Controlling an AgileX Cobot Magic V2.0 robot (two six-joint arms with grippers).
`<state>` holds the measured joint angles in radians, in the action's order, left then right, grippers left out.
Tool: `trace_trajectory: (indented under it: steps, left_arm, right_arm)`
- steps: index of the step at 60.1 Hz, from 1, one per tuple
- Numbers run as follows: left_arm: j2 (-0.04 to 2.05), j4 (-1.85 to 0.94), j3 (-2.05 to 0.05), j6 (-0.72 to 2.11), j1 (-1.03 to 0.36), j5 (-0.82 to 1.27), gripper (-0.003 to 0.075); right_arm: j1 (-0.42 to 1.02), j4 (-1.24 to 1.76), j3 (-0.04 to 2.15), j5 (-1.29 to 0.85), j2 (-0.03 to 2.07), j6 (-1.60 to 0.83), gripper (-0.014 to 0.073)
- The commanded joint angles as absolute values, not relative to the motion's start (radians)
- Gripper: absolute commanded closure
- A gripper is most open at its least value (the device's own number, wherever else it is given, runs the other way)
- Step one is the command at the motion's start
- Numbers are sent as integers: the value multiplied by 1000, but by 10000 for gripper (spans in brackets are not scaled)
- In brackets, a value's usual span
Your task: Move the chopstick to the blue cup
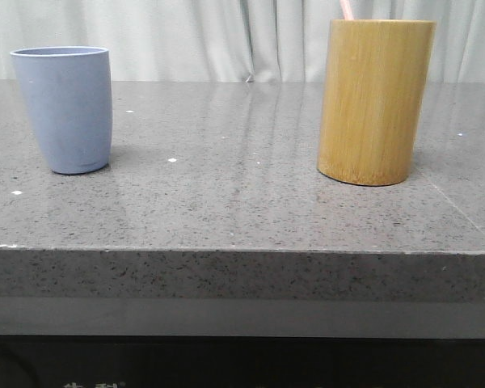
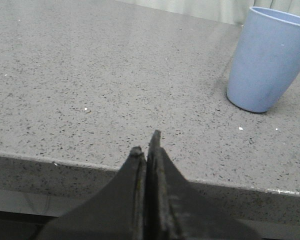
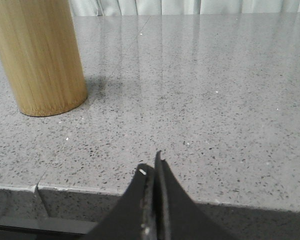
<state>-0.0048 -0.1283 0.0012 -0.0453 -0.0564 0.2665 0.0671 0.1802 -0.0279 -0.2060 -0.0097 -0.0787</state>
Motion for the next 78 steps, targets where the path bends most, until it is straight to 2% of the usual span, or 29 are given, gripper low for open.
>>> trace_trajectory:
  steps: [1, 78]
  left_arm:
    - [-29, -140, 9, -53, -55, 187, 739]
    - [-29, -135, 9, -53, -55, 136, 739]
  right_arm:
    - [60, 171, -23, -130, -26, -80, 680]
    - [60, 171, -23, -121, -26, -80, 680]
